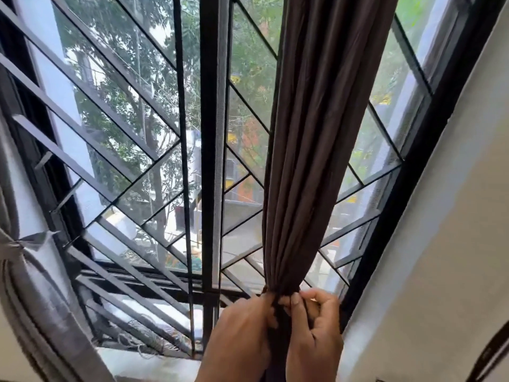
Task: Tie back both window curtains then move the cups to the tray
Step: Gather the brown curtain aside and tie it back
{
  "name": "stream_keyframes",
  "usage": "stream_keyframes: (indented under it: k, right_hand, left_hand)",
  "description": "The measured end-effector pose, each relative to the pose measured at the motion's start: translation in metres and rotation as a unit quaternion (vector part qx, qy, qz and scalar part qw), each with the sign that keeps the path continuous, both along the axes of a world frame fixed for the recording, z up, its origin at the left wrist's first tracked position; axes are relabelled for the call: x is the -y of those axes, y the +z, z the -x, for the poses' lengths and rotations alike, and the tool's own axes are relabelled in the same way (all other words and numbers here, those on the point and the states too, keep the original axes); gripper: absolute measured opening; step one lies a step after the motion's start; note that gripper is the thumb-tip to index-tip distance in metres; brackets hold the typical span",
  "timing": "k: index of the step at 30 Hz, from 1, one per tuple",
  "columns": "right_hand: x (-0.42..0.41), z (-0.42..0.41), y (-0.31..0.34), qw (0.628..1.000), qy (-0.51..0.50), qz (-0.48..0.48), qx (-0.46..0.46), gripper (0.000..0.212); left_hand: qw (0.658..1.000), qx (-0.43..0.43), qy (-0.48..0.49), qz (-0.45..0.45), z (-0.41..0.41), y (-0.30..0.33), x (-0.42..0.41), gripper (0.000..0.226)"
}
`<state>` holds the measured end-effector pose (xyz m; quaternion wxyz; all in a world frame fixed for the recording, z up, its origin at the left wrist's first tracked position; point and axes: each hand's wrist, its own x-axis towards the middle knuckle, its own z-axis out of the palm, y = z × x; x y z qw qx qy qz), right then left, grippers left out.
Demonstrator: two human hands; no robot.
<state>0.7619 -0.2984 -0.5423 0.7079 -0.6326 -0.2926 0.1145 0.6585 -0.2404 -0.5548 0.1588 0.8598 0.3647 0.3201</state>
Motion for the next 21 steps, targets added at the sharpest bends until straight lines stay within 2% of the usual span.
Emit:
stream_keyframes:
  k: [2,4,6,8,11,12,16,19,21]
  right_hand:
    - [-0.002,-0.001,0.004,1.000,0.024,0.004,-0.002,0.011]
    - [-0.002,0.004,0.002,0.999,0.035,0.013,0.012,0.012]
    - [-0.002,0.009,-0.003,0.999,0.042,0.022,0.017,0.015]
    - [-0.002,0.013,-0.009,0.998,0.050,0.031,0.015,0.017]
    - [-0.002,0.014,-0.011,0.998,0.050,0.033,0.032,0.017]
    - [-0.002,0.014,-0.011,0.997,0.049,0.035,0.041,0.017]
    - [0.000,0.008,-0.013,0.996,0.039,0.045,0.069,0.020]
    - [0.003,0.006,-0.017,0.992,0.038,0.069,0.101,0.019]
    - [0.005,0.007,-0.022,0.979,0.033,0.100,0.174,0.017]
  left_hand:
    - [0.999,0.035,0.003,0.024,0.003,-0.008,-0.002,0.045]
    - [0.991,0.106,0.065,0.044,0.006,-0.014,-0.001,0.020]
    - [0.968,0.187,0.114,0.123,0.005,-0.012,0.007,0.006]
    - [0.931,0.265,0.131,0.213,0.004,-0.010,0.011,0.018]
    - [0.857,0.364,0.138,0.337,0.004,-0.012,0.012,0.030]
    - [0.848,0.370,0.134,0.356,0.005,-0.014,0.011,0.032]
    - [0.872,0.286,0.082,0.388,0.014,-0.004,0.010,0.033]
    - [0.855,0.305,0.016,0.420,0.022,0.010,0.012,0.037]
    - [0.836,0.328,-0.006,0.440,0.021,0.013,0.012,0.035]
